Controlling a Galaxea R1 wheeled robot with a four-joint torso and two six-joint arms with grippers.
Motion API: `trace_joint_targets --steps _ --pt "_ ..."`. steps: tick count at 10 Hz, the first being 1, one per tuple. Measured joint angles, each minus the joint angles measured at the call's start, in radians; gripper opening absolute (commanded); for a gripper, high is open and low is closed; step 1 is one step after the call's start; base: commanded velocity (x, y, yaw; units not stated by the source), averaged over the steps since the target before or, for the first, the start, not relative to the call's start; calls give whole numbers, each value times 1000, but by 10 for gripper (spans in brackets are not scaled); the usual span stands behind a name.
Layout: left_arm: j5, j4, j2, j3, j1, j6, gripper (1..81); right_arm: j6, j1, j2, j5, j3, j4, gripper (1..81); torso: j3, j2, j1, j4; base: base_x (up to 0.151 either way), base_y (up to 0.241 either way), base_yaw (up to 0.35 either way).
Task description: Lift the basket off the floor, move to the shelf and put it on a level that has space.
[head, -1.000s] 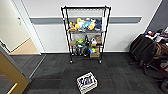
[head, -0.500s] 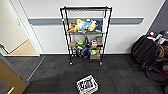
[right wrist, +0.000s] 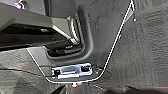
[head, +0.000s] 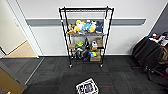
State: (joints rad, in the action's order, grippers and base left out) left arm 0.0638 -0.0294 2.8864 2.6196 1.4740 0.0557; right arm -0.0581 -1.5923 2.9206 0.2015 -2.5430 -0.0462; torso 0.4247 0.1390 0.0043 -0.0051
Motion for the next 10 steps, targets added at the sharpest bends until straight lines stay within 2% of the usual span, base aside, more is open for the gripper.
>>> trace_joint_targets --steps 10 --pt "0 0 0 0 1 0 811 0 0 -1 0 -1 0 811 0 0 0 0 150 0 0"
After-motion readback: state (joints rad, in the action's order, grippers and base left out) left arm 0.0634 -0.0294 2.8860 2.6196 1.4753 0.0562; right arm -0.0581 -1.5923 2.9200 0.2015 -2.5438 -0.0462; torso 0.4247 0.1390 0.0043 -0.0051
